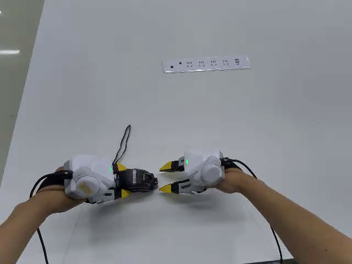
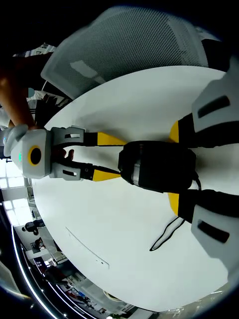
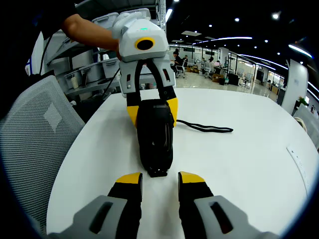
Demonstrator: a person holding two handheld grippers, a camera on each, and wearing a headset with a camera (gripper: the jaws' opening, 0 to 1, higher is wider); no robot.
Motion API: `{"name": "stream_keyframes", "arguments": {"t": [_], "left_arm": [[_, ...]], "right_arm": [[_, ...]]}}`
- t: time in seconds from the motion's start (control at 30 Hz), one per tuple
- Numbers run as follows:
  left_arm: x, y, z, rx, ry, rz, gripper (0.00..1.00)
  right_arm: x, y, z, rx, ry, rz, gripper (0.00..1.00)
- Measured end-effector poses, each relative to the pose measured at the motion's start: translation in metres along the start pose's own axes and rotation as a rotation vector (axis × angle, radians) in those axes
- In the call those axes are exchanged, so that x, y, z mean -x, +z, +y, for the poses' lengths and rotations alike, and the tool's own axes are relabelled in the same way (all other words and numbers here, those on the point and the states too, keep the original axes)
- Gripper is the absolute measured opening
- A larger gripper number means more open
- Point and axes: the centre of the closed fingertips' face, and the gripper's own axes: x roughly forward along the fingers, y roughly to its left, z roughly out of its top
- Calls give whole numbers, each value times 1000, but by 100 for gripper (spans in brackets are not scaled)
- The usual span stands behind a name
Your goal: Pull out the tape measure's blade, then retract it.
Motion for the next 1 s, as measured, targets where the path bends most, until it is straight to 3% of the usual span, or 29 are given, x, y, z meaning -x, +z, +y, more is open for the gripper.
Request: {"name": "stream_keyframes", "arguments": {"t": [0.5,1.0], "left_arm": [[6,-6,1,37,-1,-18,27],[5,-5,1,58,0,-33,27]], "right_arm": [[-15,-3,1,17,21,33,20],[-17,1,0,29,37,60,15]]}}
